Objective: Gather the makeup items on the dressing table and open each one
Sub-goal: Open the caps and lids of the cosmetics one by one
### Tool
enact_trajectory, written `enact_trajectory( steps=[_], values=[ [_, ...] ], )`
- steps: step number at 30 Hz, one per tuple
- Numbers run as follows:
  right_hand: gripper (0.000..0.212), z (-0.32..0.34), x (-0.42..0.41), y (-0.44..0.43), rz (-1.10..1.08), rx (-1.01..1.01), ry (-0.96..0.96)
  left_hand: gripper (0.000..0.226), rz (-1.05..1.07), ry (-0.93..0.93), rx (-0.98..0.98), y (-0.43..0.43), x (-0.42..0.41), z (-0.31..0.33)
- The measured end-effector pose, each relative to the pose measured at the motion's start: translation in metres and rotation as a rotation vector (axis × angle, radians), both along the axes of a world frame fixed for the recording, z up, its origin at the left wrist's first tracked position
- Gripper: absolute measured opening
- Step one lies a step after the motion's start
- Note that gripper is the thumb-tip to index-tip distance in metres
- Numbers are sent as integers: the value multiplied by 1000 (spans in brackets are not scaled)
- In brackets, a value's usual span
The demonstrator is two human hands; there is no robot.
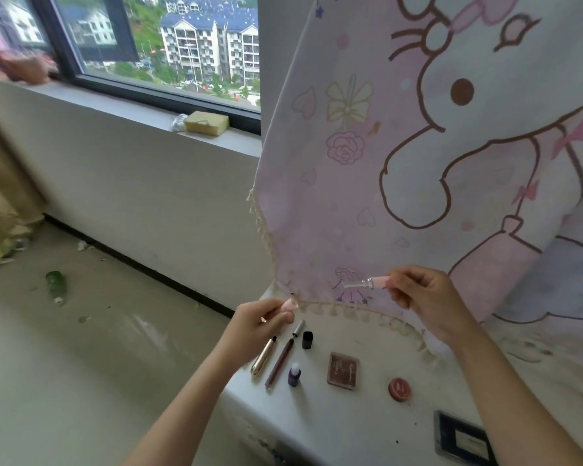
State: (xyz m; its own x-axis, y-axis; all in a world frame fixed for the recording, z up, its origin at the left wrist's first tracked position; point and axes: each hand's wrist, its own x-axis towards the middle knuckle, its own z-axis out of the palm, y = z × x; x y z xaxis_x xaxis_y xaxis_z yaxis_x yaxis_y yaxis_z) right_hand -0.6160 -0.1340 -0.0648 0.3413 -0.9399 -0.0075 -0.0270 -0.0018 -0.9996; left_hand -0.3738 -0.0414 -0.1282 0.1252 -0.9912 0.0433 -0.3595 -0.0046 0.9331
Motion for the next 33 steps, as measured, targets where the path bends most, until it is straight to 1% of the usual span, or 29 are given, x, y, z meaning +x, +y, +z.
enact_trajectory(
  steps=[1, 2, 3, 5, 8, 9, 10, 12, 14, 15, 18, 20, 22, 24, 26, 29, 31, 33],
  values=[
    [25, -7, 0, 0, 12, 47, -82, 29, 14, 56, 18, 2, -2, -2],
    [42, -14, -1, 0, 21, 99, -155, 26, 24, 114, 46, 5, -3, -2],
    [52, -21, -1, 0, 24, 148, -219, 21, 28, 191, 71, 7, -6, -2],
    [58, -36, 3, 5, 21, 258, -332, 10, 63, 377, 102, 8, -14, -2],
    [57, -54, 23, 24, -24, 422, -439, 10, 69, 514, 111, 8, -30, 1],
    [53, -61, 31, 31, -15, 460, -450, 9, 42, 541, 112, 8, -38, 4],
    [42, -62, 40, 38, -4, 493, -443, 10, 13, 555, 117, 7, -45, 5],
    [7, -62, 55, 51, -15, 511, -451, 9, -16, 597, 136, 3, -56, 6],
    [15, -65, 64, 54, -65, 502, -407, 9, 2, 642, 149, 0, -61, 5],
    [14, -67, 64, 54, -91, 457, -358, 8, 25, 664, 146, -2, -61, 4],
    [15, -67, 60, 53, -215, 289, -97, 6, 137, 661, 131, -6, -61, -3],
    [17, -69, 54, 52, -258, 234, -21, 11, 199, 642, 115, -9, -59, -5],
    [21, -69, 51, 55, -173, 176, 49, 14, 214, 634, 111, -11, -57, -9],
    [24, -71, 53, 61, -96, 67, 159, 19, 209, 633, 112, -12, -58, -12],
    [22, -74, 59, 64, -108, -42, 214, 19, 193, 622, 124, -11, -60, -15],
    [16, -82, 66, 63, -155, -176, 265, 12, 168, 620, 156, -8, -62, -15],
    [9, -86, 66, 62, -152, -201, 271, 9, 160, 615, 176, -7, -59, -17],
    [13, -94, 61, 56, -144, -143, 262, 17, 195, 538, 172, -8, -53, -19]
  ],
)
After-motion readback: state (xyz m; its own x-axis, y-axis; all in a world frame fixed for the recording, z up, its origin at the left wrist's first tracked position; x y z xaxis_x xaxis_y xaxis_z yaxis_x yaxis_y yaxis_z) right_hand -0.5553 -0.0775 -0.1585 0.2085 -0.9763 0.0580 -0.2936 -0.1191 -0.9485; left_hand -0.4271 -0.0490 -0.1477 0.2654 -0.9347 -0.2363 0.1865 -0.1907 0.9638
